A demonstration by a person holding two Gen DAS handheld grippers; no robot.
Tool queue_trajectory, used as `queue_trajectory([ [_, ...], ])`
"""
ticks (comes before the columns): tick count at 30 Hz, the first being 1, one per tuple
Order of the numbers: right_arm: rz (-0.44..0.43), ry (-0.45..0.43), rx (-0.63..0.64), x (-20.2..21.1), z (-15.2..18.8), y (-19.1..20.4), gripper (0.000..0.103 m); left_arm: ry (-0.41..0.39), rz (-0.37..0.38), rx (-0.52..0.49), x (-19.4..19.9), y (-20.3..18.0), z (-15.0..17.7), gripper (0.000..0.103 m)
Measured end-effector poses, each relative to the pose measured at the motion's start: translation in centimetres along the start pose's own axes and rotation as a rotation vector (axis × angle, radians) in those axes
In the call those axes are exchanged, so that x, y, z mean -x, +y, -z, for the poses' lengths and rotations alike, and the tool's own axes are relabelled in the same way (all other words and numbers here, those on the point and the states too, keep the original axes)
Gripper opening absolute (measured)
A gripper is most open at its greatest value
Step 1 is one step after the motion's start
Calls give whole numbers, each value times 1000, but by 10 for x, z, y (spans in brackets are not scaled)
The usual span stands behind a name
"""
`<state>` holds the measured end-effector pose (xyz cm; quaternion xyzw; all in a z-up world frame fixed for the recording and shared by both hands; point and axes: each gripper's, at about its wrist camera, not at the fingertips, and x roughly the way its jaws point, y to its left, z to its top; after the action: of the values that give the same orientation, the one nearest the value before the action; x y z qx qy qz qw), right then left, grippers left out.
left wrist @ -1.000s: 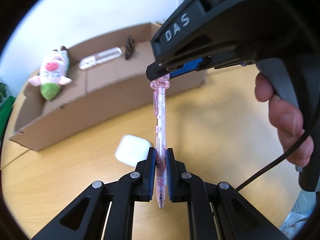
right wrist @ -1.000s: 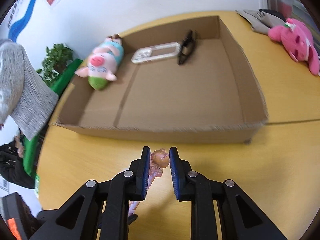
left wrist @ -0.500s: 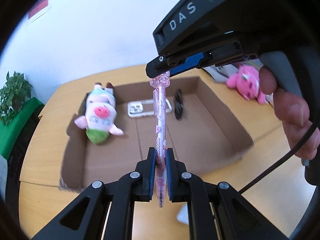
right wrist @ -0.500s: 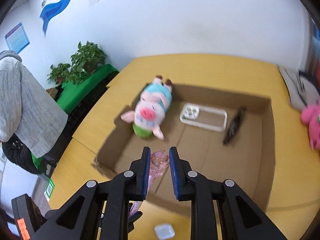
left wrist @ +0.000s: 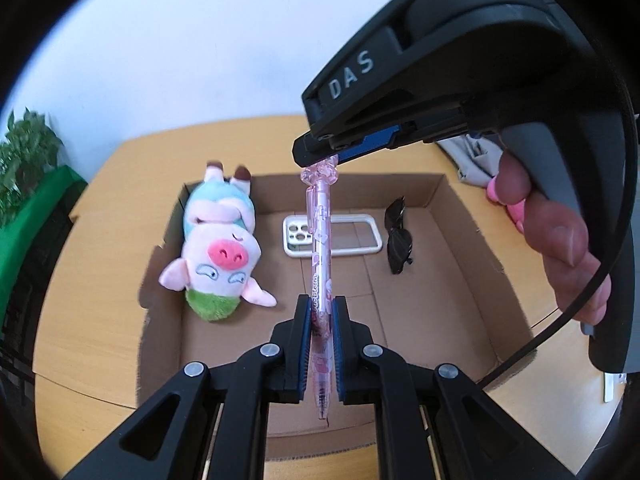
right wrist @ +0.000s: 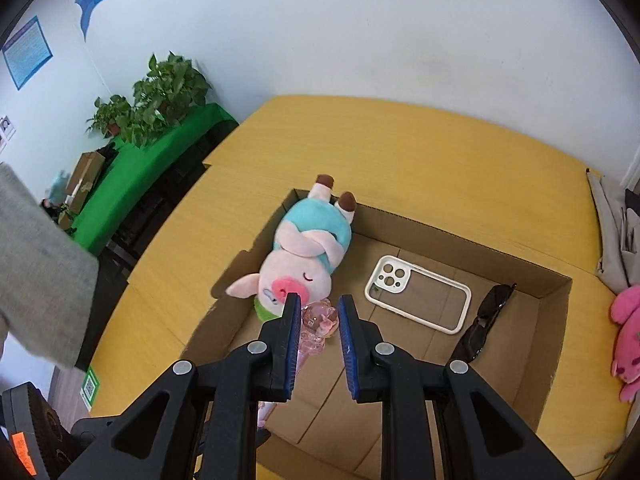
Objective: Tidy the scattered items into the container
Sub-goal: 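Carry the pink pen with both grippers over the box, then lower the pink pen into the box and open both grippers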
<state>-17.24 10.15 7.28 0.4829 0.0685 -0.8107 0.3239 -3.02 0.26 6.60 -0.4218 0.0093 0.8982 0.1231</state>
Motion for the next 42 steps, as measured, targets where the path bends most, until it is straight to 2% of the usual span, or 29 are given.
queue_trajectory([
  [9,-61,152,-102,-98,6,-43,20,169,-11,33,-79,17,13,9],
  [16,-88,242,-125,-164,18,-53,21,290,-34,62,-123,33,30,9],
  [23,-78,284,-111,-195,33,-51,21,368,-30,87,-142,40,48,9],
  [30,-63,253,-85,-198,37,-49,21,377,-18,93,-140,43,56,10],
  [31,-56,242,-86,-196,37,-50,26,372,-19,94,-138,43,57,12],
  [34,-59,201,-101,-186,37,-53,67,336,-55,79,-127,45,60,32],
  [35,-52,174,-103,-178,37,-53,72,315,-64,73,-121,45,61,39],
  [39,-1,68,-79,-133,43,-46,76,190,-80,64,-82,45,63,47],
  [42,57,-56,-21,-83,61,-28,85,90,-106,45,-49,42,68,56],
])
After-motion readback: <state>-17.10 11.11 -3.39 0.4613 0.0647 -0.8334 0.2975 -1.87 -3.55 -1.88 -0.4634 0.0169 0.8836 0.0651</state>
